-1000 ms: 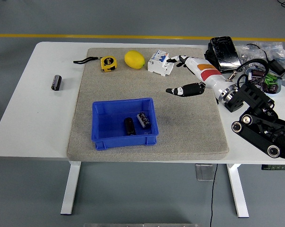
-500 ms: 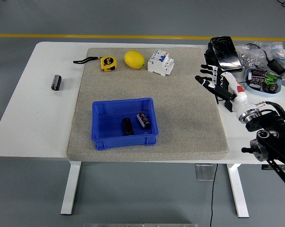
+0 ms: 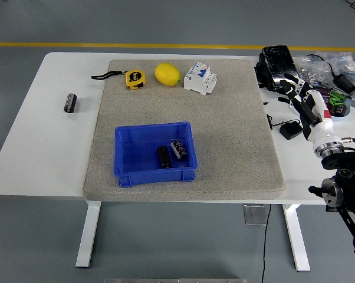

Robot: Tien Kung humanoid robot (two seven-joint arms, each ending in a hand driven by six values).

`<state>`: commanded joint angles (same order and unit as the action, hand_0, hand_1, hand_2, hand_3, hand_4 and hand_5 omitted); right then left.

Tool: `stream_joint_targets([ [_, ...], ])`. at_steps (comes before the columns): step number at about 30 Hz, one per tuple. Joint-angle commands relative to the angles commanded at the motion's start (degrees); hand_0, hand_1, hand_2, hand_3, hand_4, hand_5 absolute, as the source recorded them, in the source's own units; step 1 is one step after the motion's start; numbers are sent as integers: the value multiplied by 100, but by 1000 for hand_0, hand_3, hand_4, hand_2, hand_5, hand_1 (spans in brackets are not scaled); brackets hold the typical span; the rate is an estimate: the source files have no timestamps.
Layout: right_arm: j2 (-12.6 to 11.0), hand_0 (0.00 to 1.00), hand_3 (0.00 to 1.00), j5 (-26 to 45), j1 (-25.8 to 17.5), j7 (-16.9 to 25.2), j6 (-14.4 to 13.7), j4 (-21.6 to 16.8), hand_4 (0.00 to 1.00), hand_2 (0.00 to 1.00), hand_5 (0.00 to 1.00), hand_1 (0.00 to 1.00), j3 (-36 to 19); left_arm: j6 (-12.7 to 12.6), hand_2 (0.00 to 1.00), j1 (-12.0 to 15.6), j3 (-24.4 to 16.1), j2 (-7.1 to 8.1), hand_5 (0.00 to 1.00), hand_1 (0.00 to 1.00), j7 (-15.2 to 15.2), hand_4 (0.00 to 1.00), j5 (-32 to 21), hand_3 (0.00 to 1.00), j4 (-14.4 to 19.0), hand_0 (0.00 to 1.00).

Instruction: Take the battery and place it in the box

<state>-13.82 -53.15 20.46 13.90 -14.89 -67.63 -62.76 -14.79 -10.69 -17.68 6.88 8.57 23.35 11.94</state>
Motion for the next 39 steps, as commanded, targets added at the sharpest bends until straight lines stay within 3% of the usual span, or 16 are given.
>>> stream_joint_targets([
  [17,-110,735,768,-130,37,-72,103,-88,998,766,711,732,9,-9,759,-94,20,-32,493,705,-22,628,0,622,-6,715],
  [39,-73,734,730,-130,1,-115,115,-39,998,752,710,720,47,4,758,-50,-90,-6,493,702,31,628,195,617,2,714],
])
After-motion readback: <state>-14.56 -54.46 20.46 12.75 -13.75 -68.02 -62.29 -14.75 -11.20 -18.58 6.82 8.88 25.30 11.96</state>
